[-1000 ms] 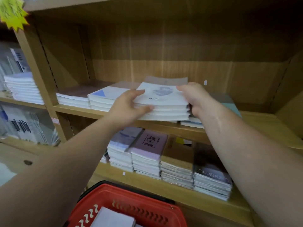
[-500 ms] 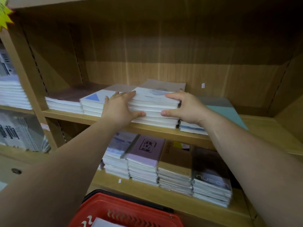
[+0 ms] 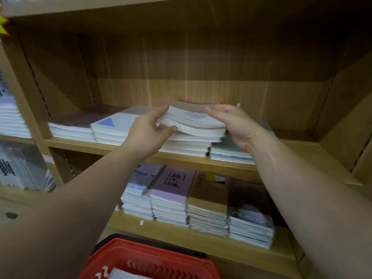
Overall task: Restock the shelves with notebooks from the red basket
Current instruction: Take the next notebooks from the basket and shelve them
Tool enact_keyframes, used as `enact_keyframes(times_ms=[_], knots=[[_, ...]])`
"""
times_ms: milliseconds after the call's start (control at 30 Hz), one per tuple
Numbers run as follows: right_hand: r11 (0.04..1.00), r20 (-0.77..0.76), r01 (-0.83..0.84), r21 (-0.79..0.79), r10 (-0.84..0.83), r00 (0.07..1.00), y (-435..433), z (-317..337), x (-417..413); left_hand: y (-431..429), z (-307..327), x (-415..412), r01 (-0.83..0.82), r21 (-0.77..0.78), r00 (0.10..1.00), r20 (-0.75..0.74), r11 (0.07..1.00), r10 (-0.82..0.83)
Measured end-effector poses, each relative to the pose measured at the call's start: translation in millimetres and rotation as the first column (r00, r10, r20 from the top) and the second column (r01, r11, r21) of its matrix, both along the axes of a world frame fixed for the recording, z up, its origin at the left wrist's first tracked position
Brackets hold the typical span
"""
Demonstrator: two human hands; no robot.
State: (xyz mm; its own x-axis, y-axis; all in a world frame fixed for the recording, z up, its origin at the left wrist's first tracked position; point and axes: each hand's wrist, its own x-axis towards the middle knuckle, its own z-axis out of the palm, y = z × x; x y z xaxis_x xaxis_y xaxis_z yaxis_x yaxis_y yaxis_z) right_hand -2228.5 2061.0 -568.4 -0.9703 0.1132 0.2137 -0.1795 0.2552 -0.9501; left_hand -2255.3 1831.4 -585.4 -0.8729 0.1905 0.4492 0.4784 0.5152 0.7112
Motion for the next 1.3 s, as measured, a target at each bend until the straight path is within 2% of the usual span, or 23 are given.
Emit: enact_keyframes(times_ms=[133, 267, 400, 500, 600, 667, 733, 800, 867, 933, 1033, 1200, 1300], knots=[[0.987, -0.011, 0.108, -0.120, -0.110, 0.994, 21.0, -1.5, 13.3, 26.8, 5.8, 16.3, -0.007, 0.036, 0.994, -0.106, 0.999, 0.011], [0.958, 0.004, 0.182, -0.223, -0.186, 0.983, 44.4, 2.1, 32.7, 57.2, 9.4, 26.1, -0.001, -0.015, 0.979, -0.204, 1.000, -0.002], [0.931, 0.105, 0.277, -0.237, -0.259, 0.960, 77.1, 2.3, 48.5, 83.2, 5.8, 35.3, 0.050, -0.233, 0.949, -0.291, 0.971, -0.119], [0.893, 0.166, 0.404, -0.196, -0.376, 0.912, 101.9, -3.1, 61.1, 99.9, -5.4, 33.3, 0.103, -0.372, 0.936, -0.278, 0.923, -0.217], [0.845, 0.161, 0.502, -0.183, -0.478, 0.864, 120.8, -8.4, 72.3, 115.0, -10.4, 30.8, 0.147, -0.484, 0.925, -0.242, 0.863, -0.293], [0.828, 0.171, 0.528, -0.189, -0.502, 0.848, 126.2, -10.3, 76.1, 118.0, -6.2, 27.9, 0.103, -0.600, 0.932, -0.221, 0.793, -0.288], [0.818, 0.202, 0.538, -0.202, -0.503, 0.840, 126.8, -12.5, 73.9, 110.7, -0.8, 21.0, -0.043, -0.664, 0.950, -0.258, 0.746, -0.175], [0.798, 0.235, 0.554, -0.237, -0.506, 0.830, 123.9, -14.3, 70.1, 97.8, 0.8, 12.6, -0.122, -0.677, 0.975, -0.218, 0.726, -0.040], [0.804, 0.256, 0.553, -0.220, -0.499, 0.828, 121.8, -14.5, 66.5, 87.9, -5.5, 9.5, -0.061, -0.690, 0.994, -0.109, 0.721, -0.020], [0.814, 0.285, 0.545, -0.202, -0.483, 0.828, 118.7, -12.7, 65.7, 83.0, -12.8, 7.1, -0.020, -0.665, 0.994, -0.092, 0.746, -0.055], [0.812, 0.283, 0.520, -0.265, -0.450, 0.847, 117.5, -6.5, 64.5, 83.3, -16.8, 2.5, -0.012, -0.621, 0.986, -0.140, 0.784, -0.095], [0.736, 0.250, 0.533, -0.416, -0.471, 0.846, 126.3, 9.8, 74.0, 104.6, -16.9, 8.8, 0.024, -0.594, 0.968, -0.188, 0.804, -0.168], [0.712, 0.240, 0.544, -0.444, -0.491, 0.838, 134.3, 15.0, 83.6, 133.8, -15.7, 20.3, 0.079, -0.642, 0.938, -0.211, 0.762, -0.275]])
